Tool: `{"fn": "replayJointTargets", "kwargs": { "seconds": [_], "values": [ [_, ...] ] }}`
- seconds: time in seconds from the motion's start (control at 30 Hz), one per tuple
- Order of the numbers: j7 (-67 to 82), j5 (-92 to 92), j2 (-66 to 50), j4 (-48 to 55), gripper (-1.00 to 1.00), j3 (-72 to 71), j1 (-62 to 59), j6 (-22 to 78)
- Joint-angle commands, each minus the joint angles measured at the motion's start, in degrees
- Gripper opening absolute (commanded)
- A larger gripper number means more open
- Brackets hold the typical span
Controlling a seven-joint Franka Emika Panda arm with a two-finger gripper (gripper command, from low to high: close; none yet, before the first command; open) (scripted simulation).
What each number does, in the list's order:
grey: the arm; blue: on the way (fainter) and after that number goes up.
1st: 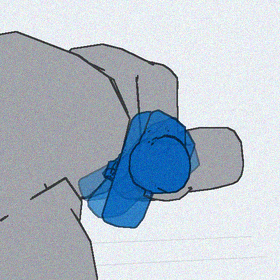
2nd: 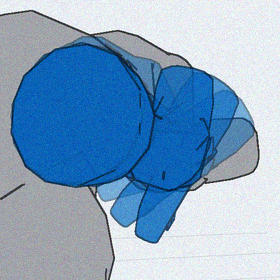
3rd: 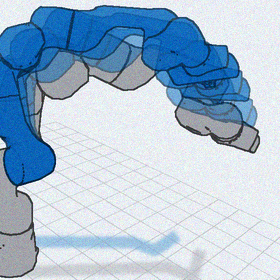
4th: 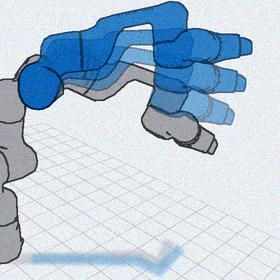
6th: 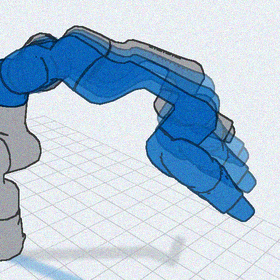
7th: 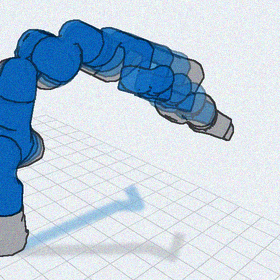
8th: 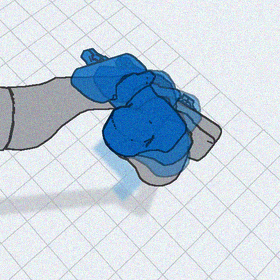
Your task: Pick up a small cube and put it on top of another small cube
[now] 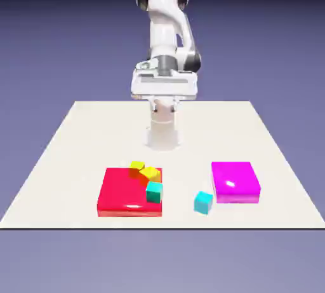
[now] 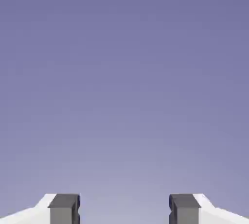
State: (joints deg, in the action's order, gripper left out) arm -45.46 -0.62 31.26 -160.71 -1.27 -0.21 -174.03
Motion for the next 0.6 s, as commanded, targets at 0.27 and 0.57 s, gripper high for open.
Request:
{"fn": "replayJointTargets", "kwargs": {
  "seconds": [0.27,0.57],
  "values": [
    [-22.43,-4.65,-10.4,2.21,0.0,-9.48,-6.67,-0.14],
    [-44.86,-9.29,-20.81,4.42,0.0,-18.96,-13.35,-0.28]
  ]
}}
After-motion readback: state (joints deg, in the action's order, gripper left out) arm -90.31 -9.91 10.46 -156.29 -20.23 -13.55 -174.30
